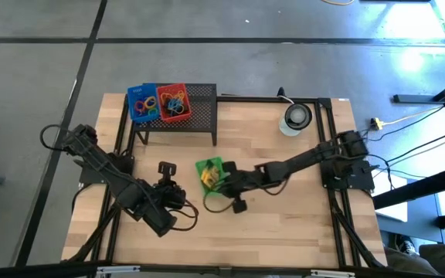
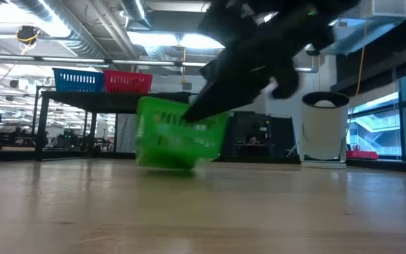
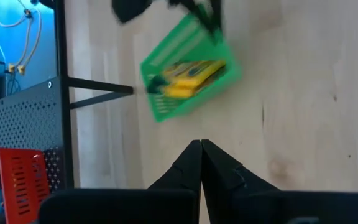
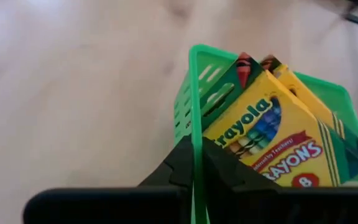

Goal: Pick & Place Office Desk Supplies
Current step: Put the green bin with crayon boxes on the shelf

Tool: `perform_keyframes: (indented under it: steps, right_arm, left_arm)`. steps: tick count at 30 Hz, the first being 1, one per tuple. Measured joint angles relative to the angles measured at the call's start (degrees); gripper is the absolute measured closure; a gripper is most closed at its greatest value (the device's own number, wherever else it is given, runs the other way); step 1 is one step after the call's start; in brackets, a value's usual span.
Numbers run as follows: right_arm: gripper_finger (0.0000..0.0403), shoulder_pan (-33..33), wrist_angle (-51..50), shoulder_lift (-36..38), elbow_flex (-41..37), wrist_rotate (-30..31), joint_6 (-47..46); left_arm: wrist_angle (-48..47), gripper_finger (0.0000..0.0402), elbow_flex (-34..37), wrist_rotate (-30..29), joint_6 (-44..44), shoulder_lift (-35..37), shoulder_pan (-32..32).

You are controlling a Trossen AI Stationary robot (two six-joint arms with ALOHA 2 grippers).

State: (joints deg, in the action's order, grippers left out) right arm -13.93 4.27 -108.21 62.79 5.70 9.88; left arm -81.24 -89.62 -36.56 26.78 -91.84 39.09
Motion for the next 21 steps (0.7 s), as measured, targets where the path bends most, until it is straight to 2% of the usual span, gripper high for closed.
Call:
perform_keyframes:
  steps: [3, 8, 17, 21]
  right_arm:
    - [0.0384, 1.6, -0.5, -2.7, 2.6, 1.9, -1.0]
    - [0.0368, 3.2, -1.3, -3.3, 3.3, 0.2, -6.0]
    - [0.0268, 2.2, -2.0, -2.9, 3.3, -0.1, -7.1]
    - [0.0245, 1.0, -4.8, 0.8, 3.3, -0.1, -8.6]
  left_arm:
    - [0.0, 0.0398, 0.0, 0.0, 0.7, 0.5, 0.7]
    - [0.0, 0.0401, 0.0, 0.0, 1.6, 0.6, 1.8]
    - [0.2, 0.0401, 0.0, 0.0, 2.7, 0.6, 2.2]
    - [0.2, 0.0398, 0.0, 0.0, 4.1, 0.6, 2.1]
